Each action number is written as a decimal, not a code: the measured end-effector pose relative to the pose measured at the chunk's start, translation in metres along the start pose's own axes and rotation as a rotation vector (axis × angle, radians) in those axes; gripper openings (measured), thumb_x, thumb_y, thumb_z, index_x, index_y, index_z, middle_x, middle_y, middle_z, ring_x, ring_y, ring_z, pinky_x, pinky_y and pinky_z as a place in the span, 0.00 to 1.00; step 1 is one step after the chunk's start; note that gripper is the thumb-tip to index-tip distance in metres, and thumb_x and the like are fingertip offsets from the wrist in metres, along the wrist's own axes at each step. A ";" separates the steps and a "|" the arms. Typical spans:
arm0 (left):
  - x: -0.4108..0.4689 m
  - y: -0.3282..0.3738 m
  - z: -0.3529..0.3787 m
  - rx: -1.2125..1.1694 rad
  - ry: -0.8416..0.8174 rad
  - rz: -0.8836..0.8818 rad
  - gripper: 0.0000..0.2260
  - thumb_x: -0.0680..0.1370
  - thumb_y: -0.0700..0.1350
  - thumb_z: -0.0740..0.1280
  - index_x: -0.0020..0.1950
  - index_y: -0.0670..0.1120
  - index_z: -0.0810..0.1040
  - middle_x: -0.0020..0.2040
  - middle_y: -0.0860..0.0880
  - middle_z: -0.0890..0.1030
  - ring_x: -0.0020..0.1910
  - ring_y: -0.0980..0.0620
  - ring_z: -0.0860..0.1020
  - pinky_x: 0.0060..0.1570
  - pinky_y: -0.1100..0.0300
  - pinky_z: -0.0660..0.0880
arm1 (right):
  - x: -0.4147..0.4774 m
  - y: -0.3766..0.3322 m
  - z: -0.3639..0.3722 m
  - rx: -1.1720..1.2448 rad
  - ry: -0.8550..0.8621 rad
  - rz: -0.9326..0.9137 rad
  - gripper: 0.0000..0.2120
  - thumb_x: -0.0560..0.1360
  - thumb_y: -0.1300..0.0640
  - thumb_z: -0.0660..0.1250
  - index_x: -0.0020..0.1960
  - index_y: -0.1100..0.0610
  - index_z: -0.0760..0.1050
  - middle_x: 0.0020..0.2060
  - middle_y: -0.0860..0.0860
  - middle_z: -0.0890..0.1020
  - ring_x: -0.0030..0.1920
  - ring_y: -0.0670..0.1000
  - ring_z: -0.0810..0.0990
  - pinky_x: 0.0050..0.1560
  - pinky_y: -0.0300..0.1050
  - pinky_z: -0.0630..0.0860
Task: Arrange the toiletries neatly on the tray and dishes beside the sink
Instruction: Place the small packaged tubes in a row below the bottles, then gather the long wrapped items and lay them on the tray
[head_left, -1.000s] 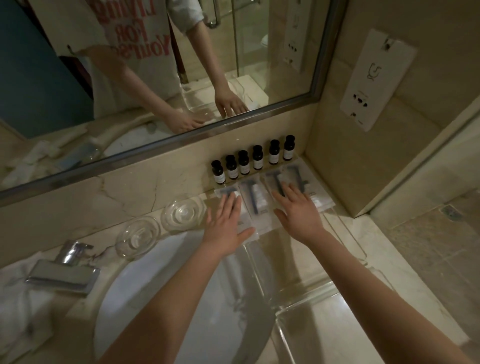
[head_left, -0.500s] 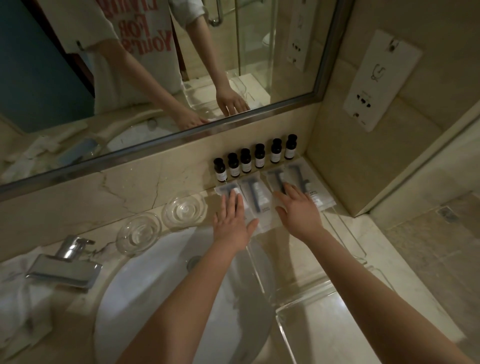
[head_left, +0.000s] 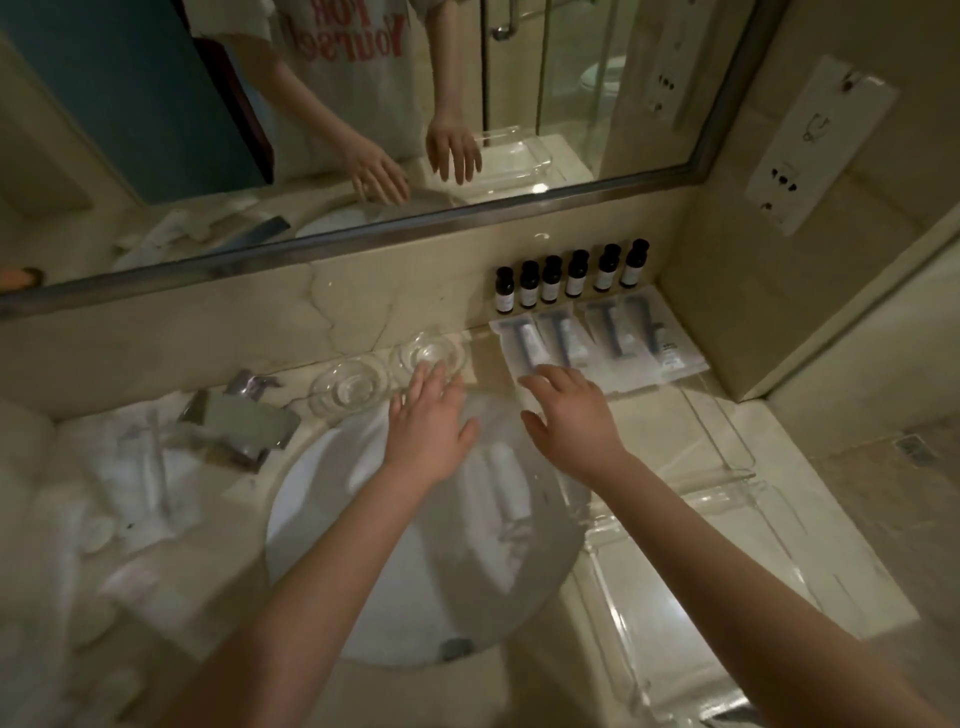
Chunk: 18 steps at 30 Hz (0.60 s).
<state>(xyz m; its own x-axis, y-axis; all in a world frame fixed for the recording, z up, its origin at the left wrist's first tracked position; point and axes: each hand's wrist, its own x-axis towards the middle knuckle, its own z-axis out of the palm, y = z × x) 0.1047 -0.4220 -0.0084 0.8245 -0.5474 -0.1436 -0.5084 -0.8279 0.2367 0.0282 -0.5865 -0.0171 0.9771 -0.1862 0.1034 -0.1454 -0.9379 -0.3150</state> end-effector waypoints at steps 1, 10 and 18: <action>-0.014 -0.011 -0.002 0.012 -0.001 -0.023 0.28 0.79 0.55 0.57 0.76 0.47 0.54 0.79 0.46 0.50 0.78 0.47 0.45 0.74 0.46 0.49 | -0.005 -0.014 0.003 0.003 -0.006 -0.021 0.20 0.72 0.56 0.68 0.62 0.59 0.75 0.60 0.59 0.78 0.60 0.63 0.76 0.56 0.56 0.73; -0.133 -0.129 0.006 0.041 -0.067 -0.284 0.28 0.79 0.57 0.56 0.76 0.47 0.56 0.78 0.47 0.53 0.78 0.46 0.47 0.74 0.45 0.50 | -0.048 -0.144 0.054 0.079 -0.142 -0.206 0.20 0.73 0.55 0.67 0.64 0.57 0.74 0.63 0.58 0.76 0.62 0.62 0.74 0.60 0.57 0.72; -0.233 -0.248 0.026 -0.001 -0.150 -0.572 0.27 0.78 0.57 0.58 0.74 0.46 0.61 0.77 0.44 0.57 0.76 0.43 0.52 0.73 0.46 0.56 | -0.065 -0.266 0.118 -0.032 -0.479 -0.390 0.25 0.76 0.53 0.60 0.72 0.54 0.62 0.72 0.55 0.65 0.70 0.58 0.65 0.64 0.53 0.68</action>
<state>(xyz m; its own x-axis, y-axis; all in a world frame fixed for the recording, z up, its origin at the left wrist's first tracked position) 0.0327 -0.0924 -0.0587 0.9233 -0.0249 -0.3832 0.0073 -0.9966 0.0824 0.0219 -0.2901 -0.0509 0.9192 0.3176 -0.2327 0.2395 -0.9202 -0.3098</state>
